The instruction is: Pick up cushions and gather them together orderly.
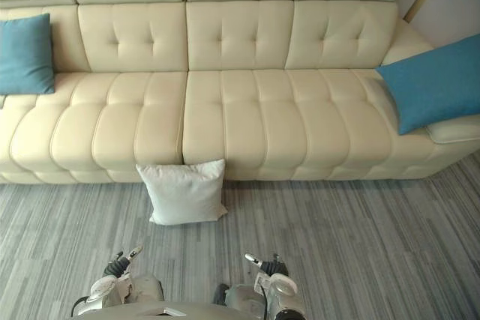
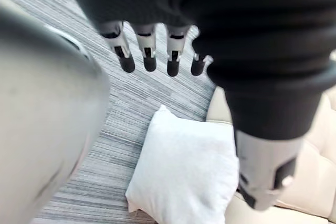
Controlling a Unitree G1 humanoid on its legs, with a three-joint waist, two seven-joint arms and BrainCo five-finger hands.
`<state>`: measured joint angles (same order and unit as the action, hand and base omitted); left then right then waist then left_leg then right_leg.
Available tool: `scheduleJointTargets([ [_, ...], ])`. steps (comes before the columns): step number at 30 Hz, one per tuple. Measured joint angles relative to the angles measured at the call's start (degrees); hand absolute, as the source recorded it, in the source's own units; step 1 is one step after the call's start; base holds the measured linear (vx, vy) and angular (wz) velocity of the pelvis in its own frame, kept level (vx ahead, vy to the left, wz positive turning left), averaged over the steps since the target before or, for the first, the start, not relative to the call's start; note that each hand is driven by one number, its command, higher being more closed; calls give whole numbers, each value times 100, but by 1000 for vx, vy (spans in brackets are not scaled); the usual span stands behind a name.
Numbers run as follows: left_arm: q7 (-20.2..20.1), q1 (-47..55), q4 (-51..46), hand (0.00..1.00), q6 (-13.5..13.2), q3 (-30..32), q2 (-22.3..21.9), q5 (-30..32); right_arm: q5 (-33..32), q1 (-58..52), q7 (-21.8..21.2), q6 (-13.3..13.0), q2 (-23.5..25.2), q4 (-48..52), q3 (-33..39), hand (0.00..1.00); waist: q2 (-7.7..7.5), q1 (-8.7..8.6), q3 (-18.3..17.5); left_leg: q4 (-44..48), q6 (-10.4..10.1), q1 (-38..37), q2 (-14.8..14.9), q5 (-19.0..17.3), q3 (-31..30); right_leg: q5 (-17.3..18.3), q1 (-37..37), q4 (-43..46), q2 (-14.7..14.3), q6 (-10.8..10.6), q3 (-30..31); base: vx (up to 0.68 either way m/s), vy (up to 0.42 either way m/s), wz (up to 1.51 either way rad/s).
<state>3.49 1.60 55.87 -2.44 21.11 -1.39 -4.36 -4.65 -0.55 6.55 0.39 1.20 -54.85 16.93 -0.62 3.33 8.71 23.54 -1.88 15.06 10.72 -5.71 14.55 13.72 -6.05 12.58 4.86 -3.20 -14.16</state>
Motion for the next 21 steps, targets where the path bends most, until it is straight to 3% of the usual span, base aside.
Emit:
scheduleJointTargets([
  [1,-1,-1,26,0,1,21,74,-14,3,-1,0,0,113,-7,6,0,-134,9,-23,-5,87,-3,-87,-83,128,-69,8,-12,129,-31,56,256,258,-1],
  [2,1,-10,66,0,0,21,92,-11,7,-4,0,0,152,-9,11,0,-163,41,-29,47,153,-55,-155,-218,180,-179,-5,27,221,-60,104,246,249,-8],
  [4,-2,-15,123,0,-1,17,90,-10,24,-5,-6,0,169,-11,8,0,-162,81,-30,-2,226,-312,-247,-379,330,-298,26,342,355,-143,189,216,227,-30],
  [8,-8,5,227,0,20,-125,110,-1,53,15,-18,-16,131,38,-73,0,-65,-4,-70,-15,325,-679,-329,-679,424,-611,837,2278,631,-160,494,125,146,-13],
  [9,-8,7,236,0,26,-163,136,0,55,32,-24,-17,127,43,-119,0,-59,-27,-75,-16,339,-763,-325,-755,395,-558,1188,2957,669,-137,618,132,75,12],
  [11,-6,29,271,0,43,-156,175,0,54,25,-20,-17,126,90,-122,0,-116,-27,-99,-63,337,-1001,-344,-843,362,-207,1507,3424,610,-130,640,149,11,19],
  [13,-6,40,274,0,54,-156,175,1,54,22,-20,-26,121,96,-188,0,-118,-117,-103,-115,307,-1170,-345,-874,254,62,1625,2877,367,-81,561,133,-95,38],
  [14,-5,94,277,0,51,-150,181,1,55,22,-21,-26,117,96,-260,0,-147,-114,-121,-142,254,-1208,-382,-876,223,-43,1593,2277,234,-19,573,149,-143,32],
  [15,-10,103,273,0,46,-122,217,12,52,-25,-24,-19,156,60,-276,0,-268,-87,-203,-146,171,-1195,-522,-909,195,-511,1606,1461,151,265,585,188,-140,16],
  [19,-1,123,404,0,52,-92,1,16,51,-66,-17,-17,-1,-4,-202,0,66,-49,-389,-175,25,-1139,-344,-932,58,-451,1289,729,-72,203,497,172,-100,5],
  [21,-2,135,429,0,52,-83,-28,16,52,-83,-12,-18,-8,-4,-63,0,112,-64,-415,-203,17,-1174,-288,-932,-92,-533,1090,453,-176,214,384,86,-78,15],
])
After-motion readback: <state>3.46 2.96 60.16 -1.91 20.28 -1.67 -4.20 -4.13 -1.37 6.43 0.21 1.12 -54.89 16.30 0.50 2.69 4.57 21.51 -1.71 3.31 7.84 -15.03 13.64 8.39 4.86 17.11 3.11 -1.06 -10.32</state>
